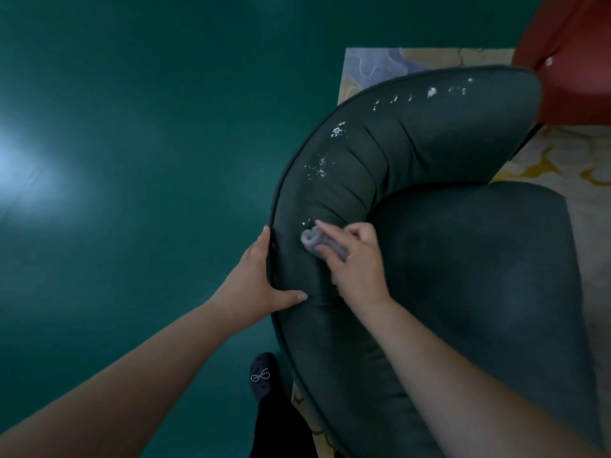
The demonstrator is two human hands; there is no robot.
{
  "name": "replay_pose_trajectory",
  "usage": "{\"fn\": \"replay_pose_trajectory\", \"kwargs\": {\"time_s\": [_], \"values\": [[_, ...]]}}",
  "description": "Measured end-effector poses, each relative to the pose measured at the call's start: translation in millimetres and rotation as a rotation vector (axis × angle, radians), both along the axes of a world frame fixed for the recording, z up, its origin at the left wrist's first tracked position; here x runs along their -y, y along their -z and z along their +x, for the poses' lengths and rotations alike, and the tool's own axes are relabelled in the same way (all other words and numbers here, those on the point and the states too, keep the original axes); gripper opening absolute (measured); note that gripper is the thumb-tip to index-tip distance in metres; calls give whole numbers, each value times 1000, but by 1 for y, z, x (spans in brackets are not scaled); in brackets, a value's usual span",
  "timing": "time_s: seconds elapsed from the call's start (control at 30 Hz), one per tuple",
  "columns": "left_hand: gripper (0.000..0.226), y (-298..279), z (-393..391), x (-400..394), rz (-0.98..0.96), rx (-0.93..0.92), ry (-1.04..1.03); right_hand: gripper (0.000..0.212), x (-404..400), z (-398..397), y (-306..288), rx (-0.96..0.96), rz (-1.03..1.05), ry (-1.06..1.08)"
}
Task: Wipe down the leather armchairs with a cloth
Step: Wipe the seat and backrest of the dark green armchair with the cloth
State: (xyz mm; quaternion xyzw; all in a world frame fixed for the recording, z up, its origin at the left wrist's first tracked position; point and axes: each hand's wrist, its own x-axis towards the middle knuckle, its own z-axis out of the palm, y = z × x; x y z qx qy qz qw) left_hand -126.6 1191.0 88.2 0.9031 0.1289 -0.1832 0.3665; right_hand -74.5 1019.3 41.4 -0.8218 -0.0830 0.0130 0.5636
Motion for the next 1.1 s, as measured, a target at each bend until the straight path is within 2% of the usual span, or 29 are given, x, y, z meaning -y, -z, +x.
{"fn": "replay_pose_trajectory", "kwargs": {"time_s": [0.07,0.13,0.27,0.3,0.4,0.47,0.53,0.6,0.63,0.7,0.77,0.9,0.93,1.03,1.1], "values": [[132,-1,9,-7,-17,11,18,36,5,5,2,-100,44,140],[131,-1,20,-11,-26,23,57,37,-5,5,-5,-23,46,195],[132,1,36,-17,-29,38,132,38,-39,9,-14,147,-15,28],[132,1,39,-20,-38,33,149,37,-38,15,-13,122,-41,74],[131,0,54,-30,-68,13,187,32,-18,30,-5,-137,11,419],[130,0,66,-36,-88,8,205,30,-17,33,-6,-150,49,535],[132,1,78,-39,-104,8,244,33,-33,32,-13,-45,55,390],[133,2,88,-41,-119,-4,287,38,-46,28,-12,67,-44,244],[133,2,92,-44,-128,-8,306,36,-44,29,-10,36,-44,291],[132,1,100,-50,-143,-1,336,29,-32,33,-8,-140,62,527],[130,1,107,-56,-161,3,367,28,-28,33,-8,-159,65,657],[123,3,120,-62,-189,31,416,39,-58,43,-15,65,-18,384],[119,3,123,-63,-199,43,422,38,-59,47,-15,43,-29,390],[109,5,135,-67,-218,59,420,27,-43,59,-14,-102,30,646],[110,7,142,-68,-214,57,435,28,-40,62,-15,-29,29,670]]}}
